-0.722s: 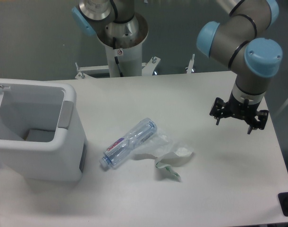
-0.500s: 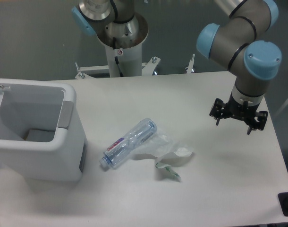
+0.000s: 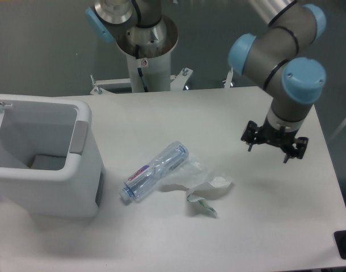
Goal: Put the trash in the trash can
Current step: 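Move the open gripper over the clear plastic wrapper with green strip, then lower the gripper and close it on the plastic wrapper, then lift the wrapper and carry it over the white trash bin, then lower the wrapper into the bin and open the gripper, then move the open gripper over the clear water bottle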
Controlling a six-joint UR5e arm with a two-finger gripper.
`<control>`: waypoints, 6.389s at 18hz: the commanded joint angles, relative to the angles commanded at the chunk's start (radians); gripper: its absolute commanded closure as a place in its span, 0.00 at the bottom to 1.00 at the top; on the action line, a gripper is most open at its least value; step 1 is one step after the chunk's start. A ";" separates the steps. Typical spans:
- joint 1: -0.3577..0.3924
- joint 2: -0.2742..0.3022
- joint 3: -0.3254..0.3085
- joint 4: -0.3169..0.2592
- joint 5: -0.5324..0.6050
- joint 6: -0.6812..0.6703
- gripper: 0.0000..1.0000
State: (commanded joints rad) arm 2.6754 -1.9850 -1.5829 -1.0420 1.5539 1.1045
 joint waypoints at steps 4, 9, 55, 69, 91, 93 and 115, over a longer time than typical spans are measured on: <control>-0.052 0.005 -0.039 0.017 -0.002 0.005 0.00; -0.118 -0.009 -0.043 0.030 -0.003 0.005 0.00; -0.235 0.233 0.195 0.042 -0.411 -0.338 1.00; -0.400 0.389 0.121 0.037 -0.601 -0.384 1.00; -0.529 0.511 -0.037 0.042 -0.597 -0.368 1.00; -0.529 0.485 -0.049 0.043 -0.592 -0.368 1.00; -0.203 0.359 -0.057 0.043 -0.603 -0.330 0.00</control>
State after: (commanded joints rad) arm 2.4725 -1.6259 -1.6398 -0.9986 0.9511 0.7747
